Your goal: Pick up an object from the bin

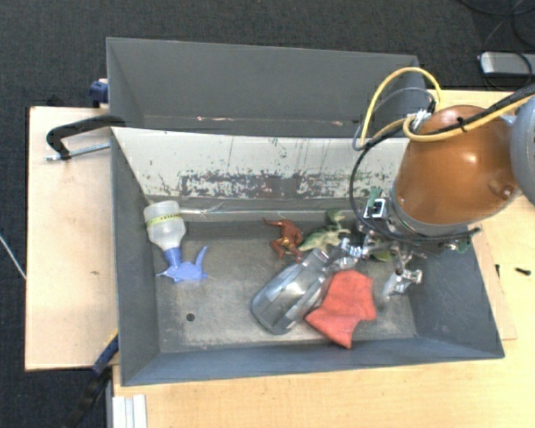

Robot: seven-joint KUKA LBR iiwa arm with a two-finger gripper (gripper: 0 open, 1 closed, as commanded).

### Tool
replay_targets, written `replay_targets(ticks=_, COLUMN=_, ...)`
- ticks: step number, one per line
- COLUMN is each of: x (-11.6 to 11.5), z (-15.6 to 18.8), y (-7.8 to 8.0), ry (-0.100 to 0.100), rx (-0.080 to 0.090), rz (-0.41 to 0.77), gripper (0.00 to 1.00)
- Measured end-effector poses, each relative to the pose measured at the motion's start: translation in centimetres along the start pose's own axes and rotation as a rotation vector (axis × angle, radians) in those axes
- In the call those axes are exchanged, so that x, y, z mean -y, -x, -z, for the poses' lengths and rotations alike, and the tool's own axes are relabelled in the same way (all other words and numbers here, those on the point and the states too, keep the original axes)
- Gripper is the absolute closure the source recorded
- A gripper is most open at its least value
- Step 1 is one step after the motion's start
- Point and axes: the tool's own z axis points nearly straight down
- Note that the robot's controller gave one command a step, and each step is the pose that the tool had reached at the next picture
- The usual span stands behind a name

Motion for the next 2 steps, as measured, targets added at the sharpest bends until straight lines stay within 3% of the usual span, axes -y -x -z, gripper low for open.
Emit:
replay_targets(ticks=1, x=-1.45, z=-7.43, y=1.9, ry=0.003, rx=-0.002, rz=0.27, gripper=1.0)
replay_targets(ticks=2, x=-1.44, z=-7.44, y=1.9, ry=0.003, rx=-0.002, rz=0.27, gripper=1.0)
